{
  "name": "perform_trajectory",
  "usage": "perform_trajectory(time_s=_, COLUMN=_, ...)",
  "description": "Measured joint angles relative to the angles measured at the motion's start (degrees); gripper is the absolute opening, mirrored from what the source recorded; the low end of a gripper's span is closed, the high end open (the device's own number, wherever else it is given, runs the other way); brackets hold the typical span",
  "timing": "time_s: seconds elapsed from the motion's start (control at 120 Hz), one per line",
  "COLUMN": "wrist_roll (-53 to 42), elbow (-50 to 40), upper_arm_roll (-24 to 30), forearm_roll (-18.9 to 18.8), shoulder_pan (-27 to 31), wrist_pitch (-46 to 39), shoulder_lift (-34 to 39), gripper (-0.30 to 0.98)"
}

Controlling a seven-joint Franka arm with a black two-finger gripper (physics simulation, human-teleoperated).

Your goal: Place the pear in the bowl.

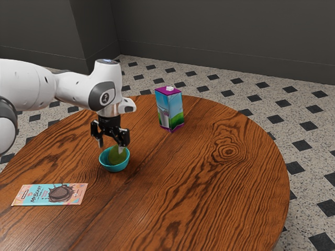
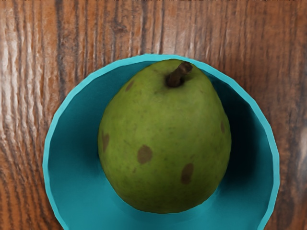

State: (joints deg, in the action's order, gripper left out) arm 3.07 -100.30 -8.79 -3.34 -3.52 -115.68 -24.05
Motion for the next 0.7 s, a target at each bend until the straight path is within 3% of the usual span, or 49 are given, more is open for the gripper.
perform_trajectory(time_s=0.15, wrist_roll=-0.9, elbow=-0.4, upper_arm_roll=2.4, forearm_roll=0.4, shoulder_pan=-0.2, wrist_pitch=2.0, shoulder_lift=4.2, gripper=0.64)
perform_trajectory(time_s=0.383, wrist_roll=-1.3, elbow=0.6, upper_arm_roll=3.8, forearm_roll=5.3, shoulder_pan=-0.3, wrist_pitch=9.6, shoulder_lift=15.1, gripper=0.67)
perform_trajectory(time_s=0.583, wrist_roll=1.0, elbow=12.3, upper_arm_roll=5.4, forearm_roll=3.7, shoulder_pan=-0.4, wrist_pitch=20.8, shoulder_lift=16.8, gripper=0.68)
perform_trajectory(time_s=0.7, wrist_roll=2.1, elbow=13.4, upper_arm_roll=5.6, forearm_roll=3.8, shoulder_pan=-0.3, wrist_pitch=25.1, shoulder_lift=18.1, gripper=0.68)
